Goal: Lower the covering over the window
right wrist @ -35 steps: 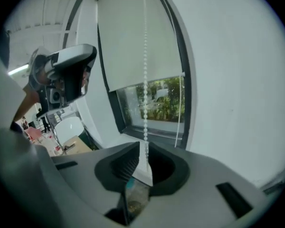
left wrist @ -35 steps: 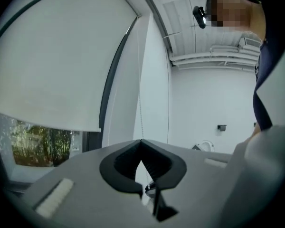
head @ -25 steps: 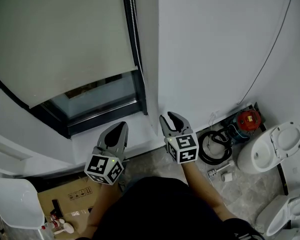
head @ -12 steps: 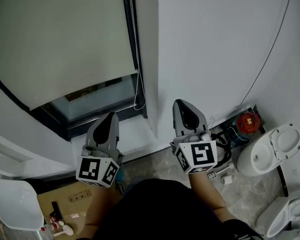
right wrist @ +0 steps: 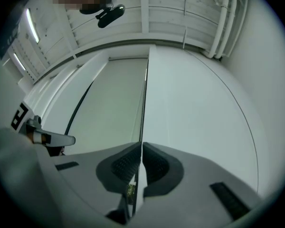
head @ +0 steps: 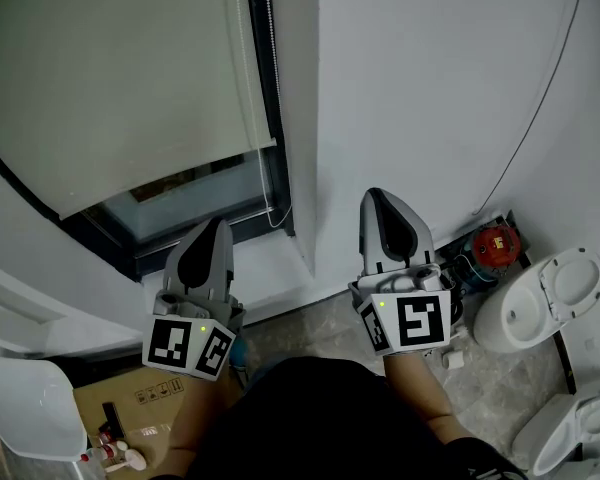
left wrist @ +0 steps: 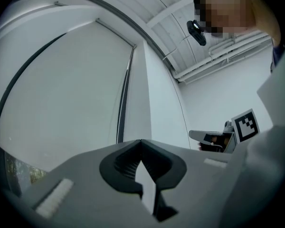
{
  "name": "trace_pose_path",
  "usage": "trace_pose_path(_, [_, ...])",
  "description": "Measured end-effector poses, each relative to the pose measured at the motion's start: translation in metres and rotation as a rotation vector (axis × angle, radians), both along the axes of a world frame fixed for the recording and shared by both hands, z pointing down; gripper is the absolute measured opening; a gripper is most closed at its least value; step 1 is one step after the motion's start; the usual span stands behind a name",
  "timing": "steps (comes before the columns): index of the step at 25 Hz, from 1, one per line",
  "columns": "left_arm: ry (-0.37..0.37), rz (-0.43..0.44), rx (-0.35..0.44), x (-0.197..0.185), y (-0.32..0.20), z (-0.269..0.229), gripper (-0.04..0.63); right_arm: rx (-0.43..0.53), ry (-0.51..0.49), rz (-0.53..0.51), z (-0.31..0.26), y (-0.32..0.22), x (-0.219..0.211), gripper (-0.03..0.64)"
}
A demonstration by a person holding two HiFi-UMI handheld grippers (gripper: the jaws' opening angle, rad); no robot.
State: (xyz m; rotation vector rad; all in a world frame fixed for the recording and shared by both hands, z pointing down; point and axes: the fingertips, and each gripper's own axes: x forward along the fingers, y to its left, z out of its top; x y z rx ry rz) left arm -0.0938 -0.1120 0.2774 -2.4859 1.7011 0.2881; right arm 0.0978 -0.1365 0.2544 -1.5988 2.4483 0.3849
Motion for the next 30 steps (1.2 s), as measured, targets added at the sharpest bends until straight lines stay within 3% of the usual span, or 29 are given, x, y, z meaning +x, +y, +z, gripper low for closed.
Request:
trace_pose_path(11, [-0.022,-0.008,0.003,0.003,0.0,-0.001,0.011,-0.041,0.05,-0.056,0.009,-0.003,-0.012,0.012])
trace_pose_path(30, [-0.024,0.006,-0.004,0.015,-0.006,0.001,0.011,-0.056,0.047,-0.037,0.013,-0.007,0.0,0.012])
